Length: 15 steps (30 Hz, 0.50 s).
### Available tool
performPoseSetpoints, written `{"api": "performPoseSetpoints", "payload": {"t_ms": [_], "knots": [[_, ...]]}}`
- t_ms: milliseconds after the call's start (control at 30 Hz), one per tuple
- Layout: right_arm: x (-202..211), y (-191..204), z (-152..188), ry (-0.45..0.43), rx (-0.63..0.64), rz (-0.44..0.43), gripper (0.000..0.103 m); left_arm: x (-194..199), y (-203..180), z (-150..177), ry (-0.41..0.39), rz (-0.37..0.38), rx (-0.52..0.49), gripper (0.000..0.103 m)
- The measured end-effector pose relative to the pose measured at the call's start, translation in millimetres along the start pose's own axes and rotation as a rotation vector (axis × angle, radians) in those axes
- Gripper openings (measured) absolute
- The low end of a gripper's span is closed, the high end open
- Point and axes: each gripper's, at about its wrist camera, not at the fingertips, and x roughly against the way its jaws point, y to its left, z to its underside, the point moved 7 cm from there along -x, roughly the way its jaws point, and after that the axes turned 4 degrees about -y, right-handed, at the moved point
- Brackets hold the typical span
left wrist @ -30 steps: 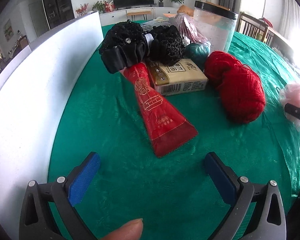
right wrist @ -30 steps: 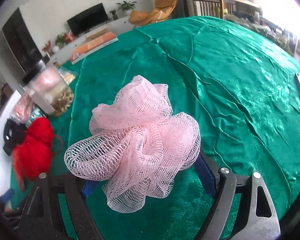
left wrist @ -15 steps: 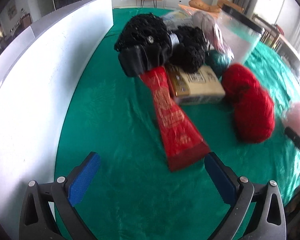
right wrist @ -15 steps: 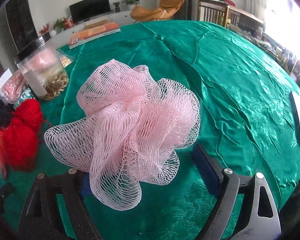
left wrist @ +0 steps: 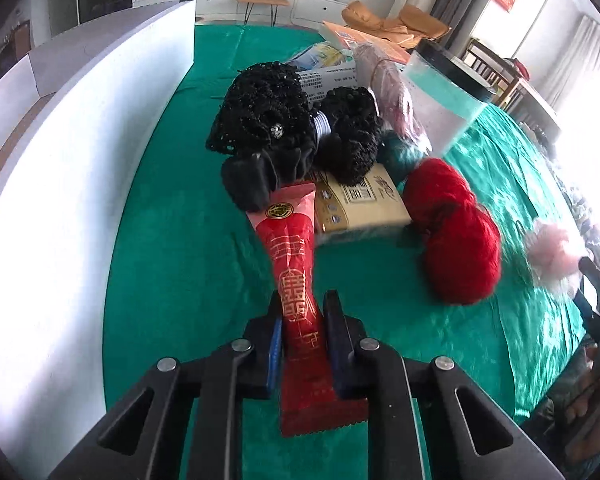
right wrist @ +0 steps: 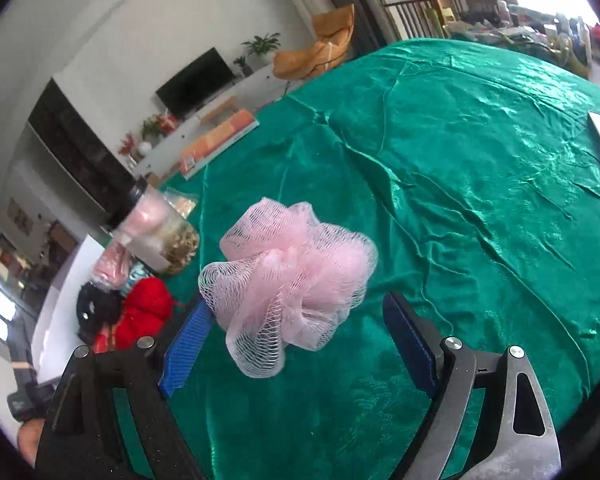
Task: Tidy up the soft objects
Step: 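Carry the red tube and pink puff into the white box and release both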
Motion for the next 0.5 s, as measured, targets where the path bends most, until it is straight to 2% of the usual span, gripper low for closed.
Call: {"api": "performPoseSetpoints", "payload": {"t_ms": [100, 167, 300, 400, 433, 467, 500], "knots": [[-8, -11, -11, 0.079, -0.015, 0.041, 0.088, 11, -7, 12, -0.020, 0.023, -0.020, 0.019], [-17, -10, -18, 0.141, -0.012, 0.033, 0.088, 22, -5, 15, -0.038, 0.052, -0.006, 0.019], [-39, 23, -14, 0.249, 0.172, 0.025, 0.088, 41, -8, 10, -0.080, 0.098, 0.005, 0.019], [-67, 29, 4, 0.341, 0.325, 0.127, 0.084, 42, -6, 7, -0.081, 0.103, -0.002, 0.019], [-72, 29, 8, 0.355, 0.346, 0.137, 0.066, 42, -4, 8, -0.076, 0.106, -0.004, 0.019], [-71, 27, 10, 0.361, 0.355, 0.146, 0.040, 41, -2, 9, -0.068, 0.109, -0.011, 0.019], [-67, 28, 10, 0.348, 0.358, 0.149, 0.040, 40, -2, 11, -0.055, 0.111, -0.023, 0.019]]}}
